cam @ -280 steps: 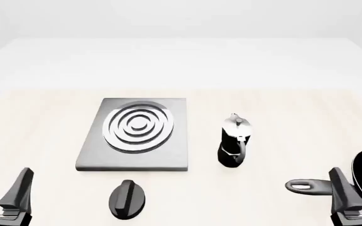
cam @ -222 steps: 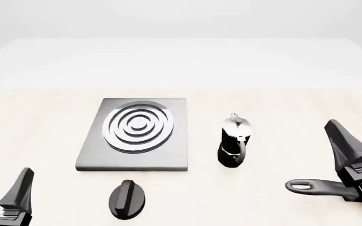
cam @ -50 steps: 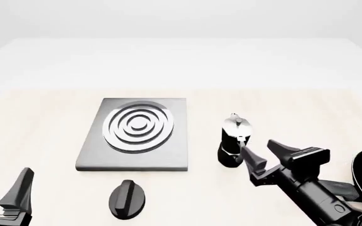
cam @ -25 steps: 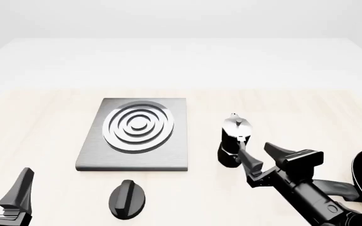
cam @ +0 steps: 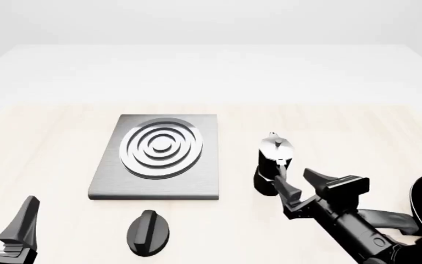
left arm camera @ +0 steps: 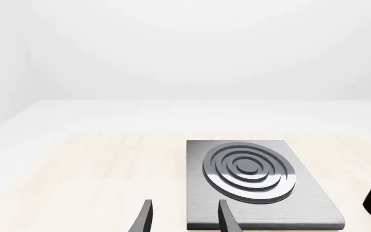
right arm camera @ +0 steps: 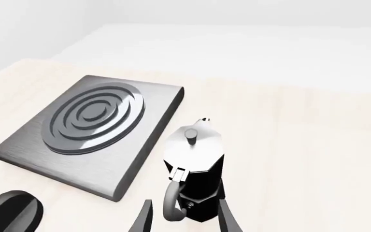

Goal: Put the moka pot on the stove.

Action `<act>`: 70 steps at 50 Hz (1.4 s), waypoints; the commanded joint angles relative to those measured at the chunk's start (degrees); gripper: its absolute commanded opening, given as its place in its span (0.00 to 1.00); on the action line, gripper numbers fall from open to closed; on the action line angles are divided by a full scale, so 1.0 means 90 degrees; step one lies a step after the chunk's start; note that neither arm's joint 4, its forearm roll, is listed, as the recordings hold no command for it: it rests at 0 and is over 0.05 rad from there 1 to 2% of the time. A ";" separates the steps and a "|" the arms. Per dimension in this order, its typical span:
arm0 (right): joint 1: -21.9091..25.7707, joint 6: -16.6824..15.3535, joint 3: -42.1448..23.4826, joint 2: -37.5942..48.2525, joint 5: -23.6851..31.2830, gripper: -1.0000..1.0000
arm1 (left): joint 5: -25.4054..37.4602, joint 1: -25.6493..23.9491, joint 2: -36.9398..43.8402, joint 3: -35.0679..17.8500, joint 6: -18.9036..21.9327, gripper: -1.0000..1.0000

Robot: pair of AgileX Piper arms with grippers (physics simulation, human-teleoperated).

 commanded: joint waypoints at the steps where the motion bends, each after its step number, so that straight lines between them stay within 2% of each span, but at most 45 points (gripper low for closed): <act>1: 0.0004 0.0019 -0.0024 0.0197 -0.0142 1.00 | 0.0000 0.0000 0.0000 0.0000 0.0000 1.00; 30: -0.0018 0.0104 -0.0142 0.0871 -0.0606 1.00 | 0.0000 0.0000 0.0000 0.0000 0.0000 1.00; 58: 0.0002 0.0168 -0.0123 0.0977 -0.0734 1.00 | 0.0000 0.0000 0.0000 0.0000 0.0000 1.00; 59: -0.0003 0.0156 -0.0110 0.0958 -0.0745 0.00 | 0.0000 0.0000 0.0000 0.0000 0.0000 1.00; 70: 0.0031 0.0177 -0.0033 0.0835 -0.0824 0.00 | 0.0000 0.0000 0.0000 0.0000 0.0000 1.00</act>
